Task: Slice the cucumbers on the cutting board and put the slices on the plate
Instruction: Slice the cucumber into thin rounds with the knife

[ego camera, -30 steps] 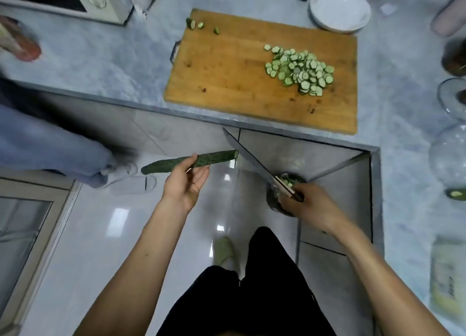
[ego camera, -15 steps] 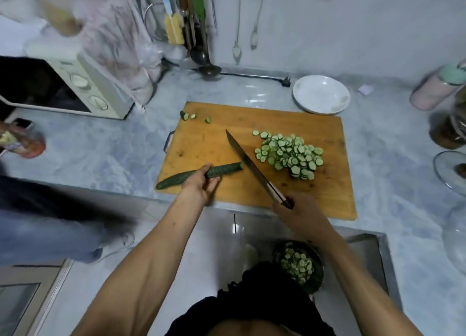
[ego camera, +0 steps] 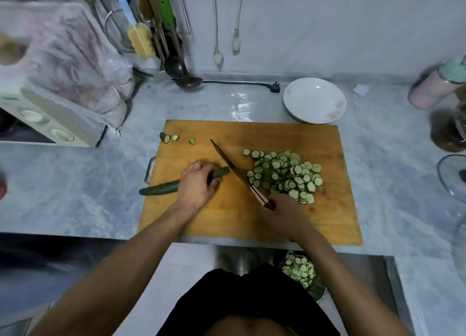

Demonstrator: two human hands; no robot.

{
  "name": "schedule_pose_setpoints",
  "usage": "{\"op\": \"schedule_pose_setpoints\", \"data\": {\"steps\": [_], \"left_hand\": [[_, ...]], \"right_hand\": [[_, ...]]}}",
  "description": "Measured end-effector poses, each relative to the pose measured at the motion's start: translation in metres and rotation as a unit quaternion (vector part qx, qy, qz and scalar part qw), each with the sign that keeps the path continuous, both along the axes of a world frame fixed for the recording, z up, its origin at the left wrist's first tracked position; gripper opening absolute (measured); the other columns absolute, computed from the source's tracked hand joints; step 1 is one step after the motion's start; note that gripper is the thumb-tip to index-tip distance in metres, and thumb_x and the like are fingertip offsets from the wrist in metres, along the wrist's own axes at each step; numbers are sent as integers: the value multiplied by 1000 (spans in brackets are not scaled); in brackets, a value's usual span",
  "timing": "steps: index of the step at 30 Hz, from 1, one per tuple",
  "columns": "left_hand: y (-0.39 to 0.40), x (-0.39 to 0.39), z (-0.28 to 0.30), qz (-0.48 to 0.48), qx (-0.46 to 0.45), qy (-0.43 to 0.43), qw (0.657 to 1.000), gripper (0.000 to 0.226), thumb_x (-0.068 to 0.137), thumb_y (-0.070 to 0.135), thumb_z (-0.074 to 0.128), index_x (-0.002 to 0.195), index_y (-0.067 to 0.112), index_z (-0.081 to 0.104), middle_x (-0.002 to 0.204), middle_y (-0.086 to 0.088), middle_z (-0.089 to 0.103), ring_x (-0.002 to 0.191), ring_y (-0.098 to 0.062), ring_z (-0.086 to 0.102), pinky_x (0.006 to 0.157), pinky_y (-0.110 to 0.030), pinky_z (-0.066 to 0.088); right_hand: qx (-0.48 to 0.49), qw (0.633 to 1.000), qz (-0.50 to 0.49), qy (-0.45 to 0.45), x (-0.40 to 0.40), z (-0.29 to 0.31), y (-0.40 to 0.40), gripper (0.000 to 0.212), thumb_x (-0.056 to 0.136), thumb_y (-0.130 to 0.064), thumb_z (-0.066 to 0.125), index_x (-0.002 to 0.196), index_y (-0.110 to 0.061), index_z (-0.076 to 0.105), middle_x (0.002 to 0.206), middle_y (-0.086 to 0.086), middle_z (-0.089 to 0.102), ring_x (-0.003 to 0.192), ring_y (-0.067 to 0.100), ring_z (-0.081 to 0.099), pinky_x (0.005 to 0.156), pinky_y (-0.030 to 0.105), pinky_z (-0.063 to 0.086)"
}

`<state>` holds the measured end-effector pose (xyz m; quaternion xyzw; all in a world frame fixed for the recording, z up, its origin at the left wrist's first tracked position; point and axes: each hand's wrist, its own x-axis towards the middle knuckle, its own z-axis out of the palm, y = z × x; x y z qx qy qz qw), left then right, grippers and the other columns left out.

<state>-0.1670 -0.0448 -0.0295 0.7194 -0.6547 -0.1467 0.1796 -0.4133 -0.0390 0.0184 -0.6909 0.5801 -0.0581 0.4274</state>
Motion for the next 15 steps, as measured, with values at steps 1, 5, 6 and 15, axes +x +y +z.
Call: {"op": "schedule_pose_setpoints", "data": {"steps": [1,5,6,15], "left_hand": [[-4,2,-7,-37,6,-15,999,26,88,25,69,111,14,67,108,-9,62,101,-29,56,85,-38,47],[-10,15,-23,-82,-42,-52,994,21,88,20,68,107,12,69,99,-10,62,90,-32,57,72,-37,52],[-11,18,-25,-88,-42,-54,994,21,89,19,67,108,12,70,97,-11,62,88,-32,57,71,-38,52],[5,-3,-12,24,1,55,998,31,95,21,56,125,20,66,112,-6,66,99,-28,60,77,-31,47]], "right_hand": [[5,1000,-6,0,2,-1,2,36,92,-31,64,63,-16,48,57,-5,46,49,5,42,44,18,29],[33,999,-26,-29,6,-5,7,40,93,-38,65,64,-15,48,55,0,46,50,16,46,52,29,32],[35,998,-27,-34,6,-5,8,42,93,-40,65,66,-14,47,57,3,46,51,18,45,53,32,32],[54,998,-15,-22,0,-3,-4,41,96,-43,59,81,-5,61,61,3,57,46,10,51,48,25,39]]}}
